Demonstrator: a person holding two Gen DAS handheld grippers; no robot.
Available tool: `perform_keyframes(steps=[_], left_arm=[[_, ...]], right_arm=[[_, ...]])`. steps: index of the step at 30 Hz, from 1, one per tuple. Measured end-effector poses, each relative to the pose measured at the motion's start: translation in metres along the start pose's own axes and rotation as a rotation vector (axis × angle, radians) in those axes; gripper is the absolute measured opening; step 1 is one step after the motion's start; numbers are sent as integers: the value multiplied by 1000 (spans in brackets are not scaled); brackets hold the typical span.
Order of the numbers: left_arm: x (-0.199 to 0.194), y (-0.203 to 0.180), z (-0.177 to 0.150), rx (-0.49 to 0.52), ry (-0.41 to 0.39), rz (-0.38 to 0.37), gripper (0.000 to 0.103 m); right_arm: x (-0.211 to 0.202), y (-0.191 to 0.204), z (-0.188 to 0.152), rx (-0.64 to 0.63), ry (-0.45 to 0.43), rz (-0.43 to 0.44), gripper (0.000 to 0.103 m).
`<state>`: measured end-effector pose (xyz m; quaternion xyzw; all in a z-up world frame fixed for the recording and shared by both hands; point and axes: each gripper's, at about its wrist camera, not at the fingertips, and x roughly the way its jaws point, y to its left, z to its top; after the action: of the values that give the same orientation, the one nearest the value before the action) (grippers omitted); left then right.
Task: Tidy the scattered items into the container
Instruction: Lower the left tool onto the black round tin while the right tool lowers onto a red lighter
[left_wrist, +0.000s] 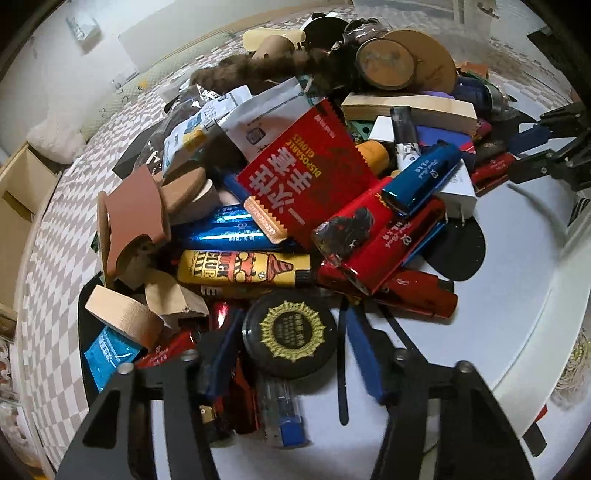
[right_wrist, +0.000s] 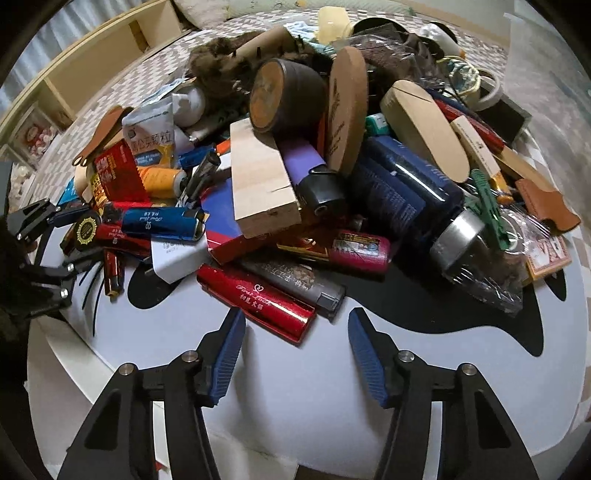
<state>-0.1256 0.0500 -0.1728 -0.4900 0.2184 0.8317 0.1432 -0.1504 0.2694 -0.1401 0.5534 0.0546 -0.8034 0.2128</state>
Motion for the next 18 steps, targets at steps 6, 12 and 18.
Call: perform_keyframes(steps=[6, 12, 18], left_arm=[[-3, -2, 0, -4, 1, -53, 50], [-6, -7, -1, -13, -4, -131, 50], [-2, -6, 3, -43, 9, -186, 50]], right_arm=[[5, -3, 1, -19, 2, 34, 59], [8, -4, 0, -36, 10, 68, 59], [1, 5, -6, -65, 57, 96, 59]])
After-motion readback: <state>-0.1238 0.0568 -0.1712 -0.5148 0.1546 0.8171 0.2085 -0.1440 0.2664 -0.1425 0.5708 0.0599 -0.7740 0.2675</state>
